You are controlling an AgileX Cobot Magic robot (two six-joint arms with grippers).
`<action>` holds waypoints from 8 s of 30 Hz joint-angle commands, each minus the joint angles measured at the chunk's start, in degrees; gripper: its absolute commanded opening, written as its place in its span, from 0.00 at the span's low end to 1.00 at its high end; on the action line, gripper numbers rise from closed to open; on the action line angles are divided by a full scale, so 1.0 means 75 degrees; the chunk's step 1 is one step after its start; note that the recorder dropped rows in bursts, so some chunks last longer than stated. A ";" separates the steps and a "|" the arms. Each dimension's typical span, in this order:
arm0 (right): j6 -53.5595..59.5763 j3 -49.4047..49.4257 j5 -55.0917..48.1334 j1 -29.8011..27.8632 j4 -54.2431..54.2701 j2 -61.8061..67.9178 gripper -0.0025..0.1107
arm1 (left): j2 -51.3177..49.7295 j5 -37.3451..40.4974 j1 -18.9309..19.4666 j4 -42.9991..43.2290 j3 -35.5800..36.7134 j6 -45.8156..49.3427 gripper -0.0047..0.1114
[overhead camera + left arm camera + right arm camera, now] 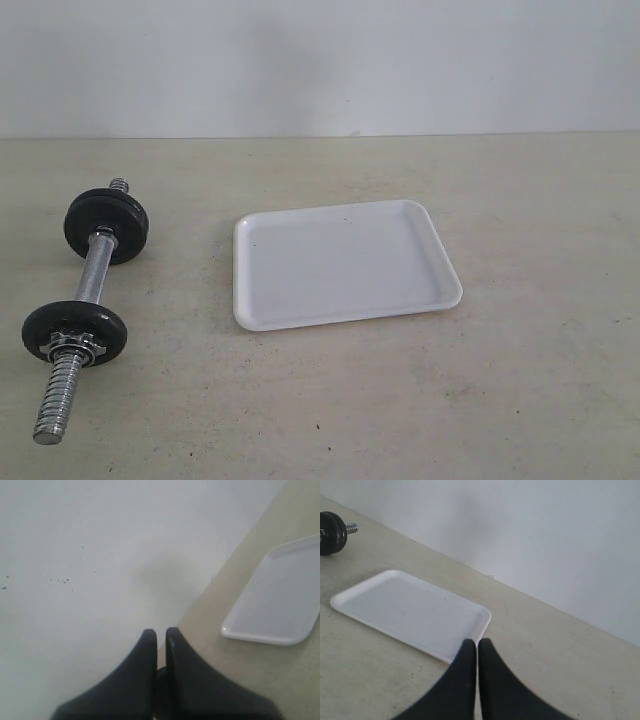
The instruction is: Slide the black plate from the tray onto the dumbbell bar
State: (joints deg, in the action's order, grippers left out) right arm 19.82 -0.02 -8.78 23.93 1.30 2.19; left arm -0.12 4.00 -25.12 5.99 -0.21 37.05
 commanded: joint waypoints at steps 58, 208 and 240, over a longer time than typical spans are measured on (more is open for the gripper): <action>-0.0053 0.0003 0.0066 -0.3721 -0.0009 -0.0292 0.02 | 0.0016 -0.0007 -0.0013 -0.0011 0.0028 -0.0006 0.08; -0.0230 0.0003 0.0100 -0.3724 0.0191 -0.0292 0.02 | 0.0016 0.0403 0.4528 -0.1118 0.0028 -0.1168 0.08; -0.0230 0.0003 0.0051 -0.3724 0.0153 -0.0292 0.02 | 0.0016 0.1895 0.4528 -0.1341 0.0028 -0.3344 0.08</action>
State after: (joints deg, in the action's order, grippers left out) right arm 17.95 0.08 -8.69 -3.51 2.62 0.30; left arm -0.12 18.02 8.59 -3.41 -0.21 12.70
